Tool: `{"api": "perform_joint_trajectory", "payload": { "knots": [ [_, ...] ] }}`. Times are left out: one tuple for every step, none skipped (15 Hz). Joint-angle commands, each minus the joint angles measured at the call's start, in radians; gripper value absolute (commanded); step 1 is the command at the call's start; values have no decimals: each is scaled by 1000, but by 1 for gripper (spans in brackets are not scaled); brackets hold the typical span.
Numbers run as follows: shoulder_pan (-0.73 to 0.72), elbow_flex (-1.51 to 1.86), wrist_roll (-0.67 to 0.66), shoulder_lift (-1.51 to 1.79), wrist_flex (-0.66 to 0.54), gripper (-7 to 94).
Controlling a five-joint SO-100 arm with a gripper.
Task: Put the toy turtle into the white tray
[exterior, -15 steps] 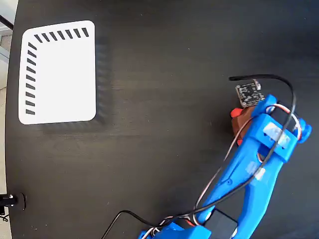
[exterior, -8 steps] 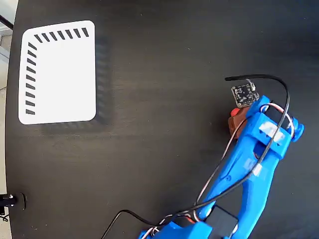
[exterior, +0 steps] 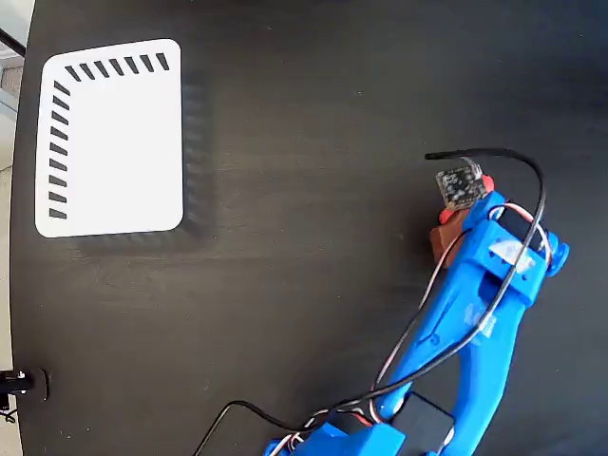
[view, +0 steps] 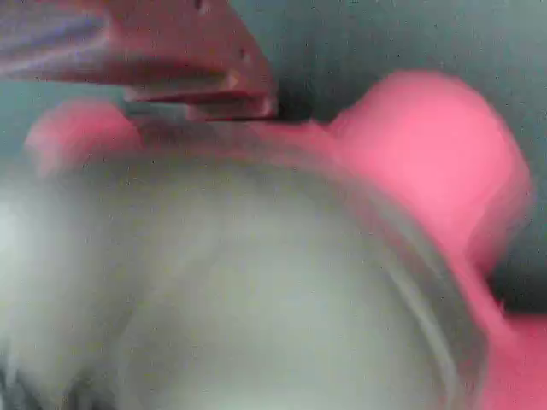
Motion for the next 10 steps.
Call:
{"api": "perform_joint_trajectory", "payload": {
  "knots": [
    [12, -8, 8, 46, 15, 36],
    [14, -8, 8, 49, 15, 26],
    [17, -8, 8, 52, 17, 16],
    [20, -8, 9, 58, 21, 5],
    [23, -8, 9, 64, 28, 0],
    [25, -8, 8, 75, 35, 0],
    [26, -8, -3, 91, 43, 0],
    [26, -12, -17, 110, 61, 0],
    [21, -34, -40, 143, 97, 0],
    [11, -69, -55, 175, 146, 0]
  ]
}}
